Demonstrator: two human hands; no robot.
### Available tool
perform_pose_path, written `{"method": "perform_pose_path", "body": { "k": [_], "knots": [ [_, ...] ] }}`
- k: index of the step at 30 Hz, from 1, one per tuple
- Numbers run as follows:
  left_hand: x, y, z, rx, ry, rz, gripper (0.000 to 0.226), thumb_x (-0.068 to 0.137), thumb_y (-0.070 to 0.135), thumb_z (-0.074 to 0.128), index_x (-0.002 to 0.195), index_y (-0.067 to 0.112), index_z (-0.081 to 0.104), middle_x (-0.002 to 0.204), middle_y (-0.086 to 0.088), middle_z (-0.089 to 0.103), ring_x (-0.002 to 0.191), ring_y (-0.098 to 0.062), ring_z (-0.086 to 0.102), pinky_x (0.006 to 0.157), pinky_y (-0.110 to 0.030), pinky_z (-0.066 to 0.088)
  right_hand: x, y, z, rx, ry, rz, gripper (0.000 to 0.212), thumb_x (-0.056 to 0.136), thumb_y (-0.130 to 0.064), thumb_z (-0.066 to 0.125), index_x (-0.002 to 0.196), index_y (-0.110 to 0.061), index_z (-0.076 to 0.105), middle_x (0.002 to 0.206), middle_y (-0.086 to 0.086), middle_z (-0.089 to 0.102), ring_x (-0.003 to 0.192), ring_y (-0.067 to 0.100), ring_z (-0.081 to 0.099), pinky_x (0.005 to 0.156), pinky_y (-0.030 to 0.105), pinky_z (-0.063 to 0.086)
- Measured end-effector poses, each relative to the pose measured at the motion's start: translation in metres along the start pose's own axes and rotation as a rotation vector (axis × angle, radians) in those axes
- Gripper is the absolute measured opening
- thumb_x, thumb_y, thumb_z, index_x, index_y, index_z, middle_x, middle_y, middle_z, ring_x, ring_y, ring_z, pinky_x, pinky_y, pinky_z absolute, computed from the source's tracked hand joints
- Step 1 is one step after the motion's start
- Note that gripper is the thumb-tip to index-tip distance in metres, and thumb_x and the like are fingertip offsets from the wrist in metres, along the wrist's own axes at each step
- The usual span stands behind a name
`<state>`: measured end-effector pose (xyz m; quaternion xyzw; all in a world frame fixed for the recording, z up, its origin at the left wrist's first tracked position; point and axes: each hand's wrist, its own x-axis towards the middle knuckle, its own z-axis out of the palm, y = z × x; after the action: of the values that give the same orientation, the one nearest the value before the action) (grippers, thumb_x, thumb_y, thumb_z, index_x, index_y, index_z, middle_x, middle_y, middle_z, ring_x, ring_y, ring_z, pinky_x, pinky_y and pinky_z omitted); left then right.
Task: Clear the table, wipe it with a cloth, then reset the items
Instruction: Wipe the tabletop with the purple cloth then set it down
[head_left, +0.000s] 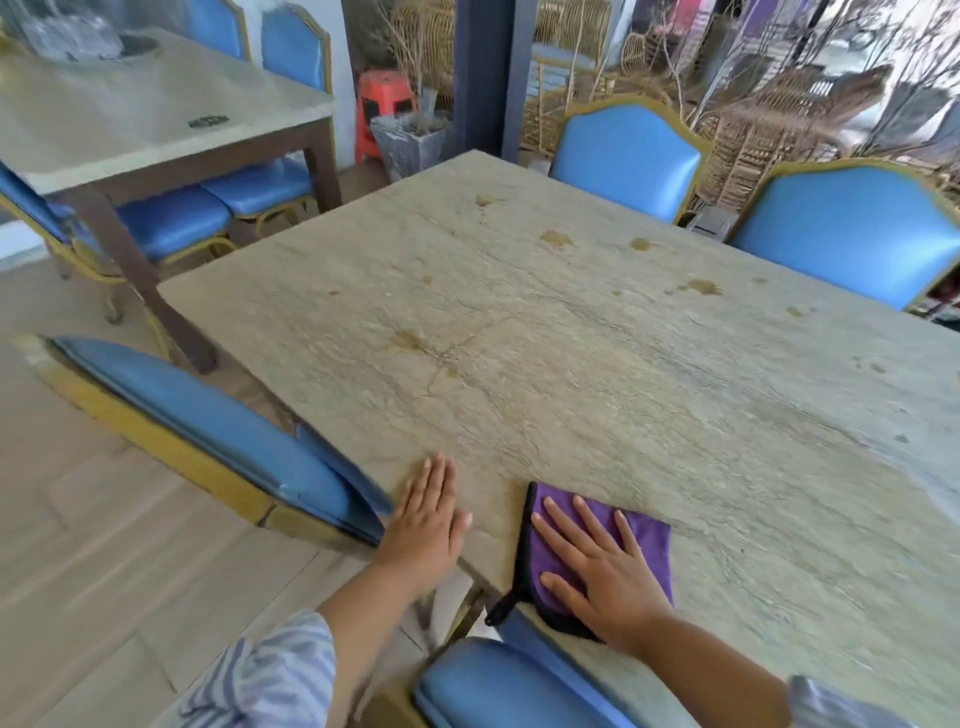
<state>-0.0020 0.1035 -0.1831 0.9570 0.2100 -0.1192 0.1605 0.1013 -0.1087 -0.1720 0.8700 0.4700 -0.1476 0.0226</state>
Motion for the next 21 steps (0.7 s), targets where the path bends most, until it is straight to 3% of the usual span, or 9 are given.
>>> {"method": "perform_pose_path", "body": {
  "k": [1, 2, 5, 7, 9, 12, 16, 18, 21],
  "knots": [
    [-0.001, 0.002, -0.005, 0.025, -0.06, -0.011, 0.081, 0.076, 0.065, -0.024, 0.138, 0.013, -0.029, 0.15, -0.008, -0.033, 0.134, -0.017, -0.034, 0.108, -0.031, -0.021, 0.0, 0.001, -0.002, 0.012, -0.001, -0.004, 0.057, 0.082, -0.067, 0.0, 0.136, -0.055, -0.015, 0.149, -0.027, -0.021, 0.14, 0.014, -0.025, 0.107, 0.037, -0.025],
    [0.0, 0.004, -0.012, 0.058, -0.139, -0.036, 0.072, 0.089, 0.058, -0.008, 0.14, 0.012, -0.028, 0.151, -0.008, -0.033, 0.135, -0.017, -0.034, 0.109, -0.035, -0.02, -0.001, 0.0, -0.003, -0.01, 0.01, -0.018, 0.057, 0.084, -0.066, 0.001, 0.138, -0.054, -0.012, 0.15, -0.027, -0.017, 0.141, 0.014, -0.02, 0.107, 0.037, -0.024],
    [0.013, 0.01, -0.038, 0.104, -0.326, -0.087, 0.07, 0.099, 0.048, 0.013, 0.144, 0.01, -0.025, 0.151, -0.011, -0.033, 0.14, -0.024, -0.03, 0.112, -0.046, -0.019, 0.005, -0.008, -0.003, -0.089, -0.12, 0.03, 0.058, 0.092, -0.062, 0.012, 0.146, -0.039, 0.02, 0.151, -0.017, 0.027, 0.137, 0.018, 0.034, 0.11, 0.042, -0.003],
    [0.026, 0.006, -0.06, 0.125, -0.379, -0.09, 0.072, 0.098, 0.052, 0.013, 0.145, 0.011, -0.023, 0.151, -0.011, -0.032, 0.14, -0.025, -0.029, 0.112, -0.048, -0.018, 0.02, -0.016, -0.003, -0.126, -0.091, 0.031, 0.059, 0.092, -0.062, 0.016, 0.145, -0.036, 0.026, 0.148, -0.017, 0.035, 0.131, 0.015, 0.043, 0.108, 0.044, 0.002],
    [0.045, -0.004, -0.08, 0.147, -0.396, -0.065, 0.074, 0.097, 0.055, 0.014, 0.145, 0.013, -0.022, 0.151, -0.009, -0.033, 0.14, -0.024, -0.029, 0.113, -0.048, -0.018, 0.034, -0.03, -0.012, -0.091, -0.118, 0.021, 0.058, 0.093, -0.062, 0.016, 0.146, -0.04, 0.02, 0.151, -0.018, 0.028, 0.136, 0.017, 0.036, 0.109, 0.043, -0.002],
    [0.078, -0.03, -0.114, 0.202, -0.343, -0.023, 0.076, 0.096, 0.058, 0.017, 0.146, 0.015, -0.021, 0.152, -0.006, -0.032, 0.141, -0.023, -0.028, 0.112, -0.048, -0.018, 0.068, -0.049, -0.021, -0.03, -0.035, -0.109, 0.055, 0.093, -0.061, 0.015, 0.145, -0.048, 0.001, 0.154, -0.023, 0.0, 0.145, 0.02, 0.002, 0.107, 0.039, -0.021],
    [0.128, -0.08, -0.154, 0.313, -0.305, 0.019, 0.08, 0.093, 0.062, 0.019, 0.145, 0.017, -0.022, 0.152, -0.005, -0.032, 0.141, -0.022, -0.027, 0.112, -0.049, -0.017, 0.123, -0.087, -0.028, 0.002, 0.0, -0.102, 0.057, 0.092, -0.064, 0.009, 0.146, -0.046, 0.006, 0.155, -0.021, 0.009, 0.145, 0.022, 0.008, 0.109, 0.045, -0.005],
    [0.145, -0.108, -0.167, 0.348, -0.328, 0.073, 0.083, 0.091, 0.065, 0.022, 0.145, 0.02, -0.024, 0.151, -0.003, -0.033, 0.141, -0.02, -0.028, 0.113, -0.048, -0.016, 0.155, -0.095, -0.034, 0.07, 0.011, -0.204, 0.061, 0.084, -0.068, 0.004, 0.142, -0.051, -0.008, 0.153, -0.026, -0.01, 0.142, 0.015, -0.019, 0.109, 0.043, -0.018],
    [0.163, -0.156, -0.186, 0.344, -0.387, 0.161, 0.089, 0.088, 0.069, 0.027, 0.145, 0.024, -0.024, 0.15, 0.0, -0.036, 0.139, -0.017, -0.031, 0.113, -0.048, -0.016, 0.217, -0.075, -0.055, 0.113, 0.097, -0.039, 0.061, 0.085, -0.069, 0.012, 0.139, -0.053, -0.009, 0.148, -0.029, -0.016, 0.142, 0.008, -0.019, 0.113, 0.04, -0.016]
  ]
}}
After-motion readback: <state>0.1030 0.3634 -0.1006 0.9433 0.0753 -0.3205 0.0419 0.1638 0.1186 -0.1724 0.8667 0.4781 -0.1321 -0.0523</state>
